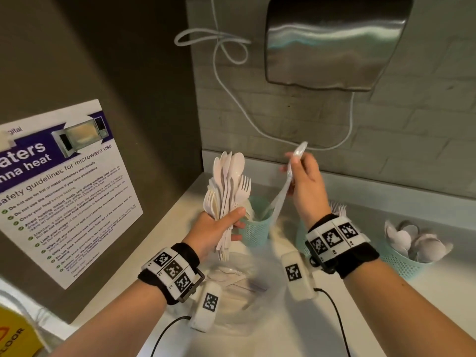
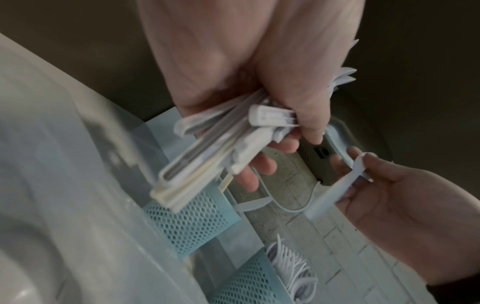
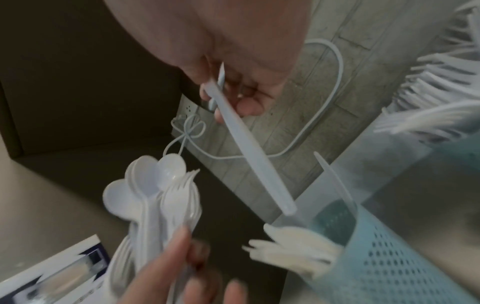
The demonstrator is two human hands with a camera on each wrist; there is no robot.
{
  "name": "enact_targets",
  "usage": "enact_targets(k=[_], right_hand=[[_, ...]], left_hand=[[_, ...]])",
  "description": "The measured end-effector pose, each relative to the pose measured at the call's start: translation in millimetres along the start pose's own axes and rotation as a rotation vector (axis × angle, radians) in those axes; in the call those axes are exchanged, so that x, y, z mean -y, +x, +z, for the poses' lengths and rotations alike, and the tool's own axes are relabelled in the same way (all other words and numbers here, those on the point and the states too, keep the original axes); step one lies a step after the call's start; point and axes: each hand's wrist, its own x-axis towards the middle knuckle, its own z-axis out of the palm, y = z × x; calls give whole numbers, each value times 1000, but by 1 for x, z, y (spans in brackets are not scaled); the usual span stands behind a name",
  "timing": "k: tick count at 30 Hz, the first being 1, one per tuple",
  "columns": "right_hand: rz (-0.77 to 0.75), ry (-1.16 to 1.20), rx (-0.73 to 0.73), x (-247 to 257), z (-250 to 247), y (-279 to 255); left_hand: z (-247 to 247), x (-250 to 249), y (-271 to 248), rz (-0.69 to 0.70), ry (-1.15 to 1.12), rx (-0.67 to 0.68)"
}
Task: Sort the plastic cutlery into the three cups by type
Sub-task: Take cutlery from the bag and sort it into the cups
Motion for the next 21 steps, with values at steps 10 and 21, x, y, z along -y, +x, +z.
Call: enact_targets(k=[10,21], right_hand=[[-98,-688,236,-56,14,7],[-134,-531,125,-24,17,-7]], left_hand=[[4,0,7,64,51,-5],[11,9,10,178,145,-188]])
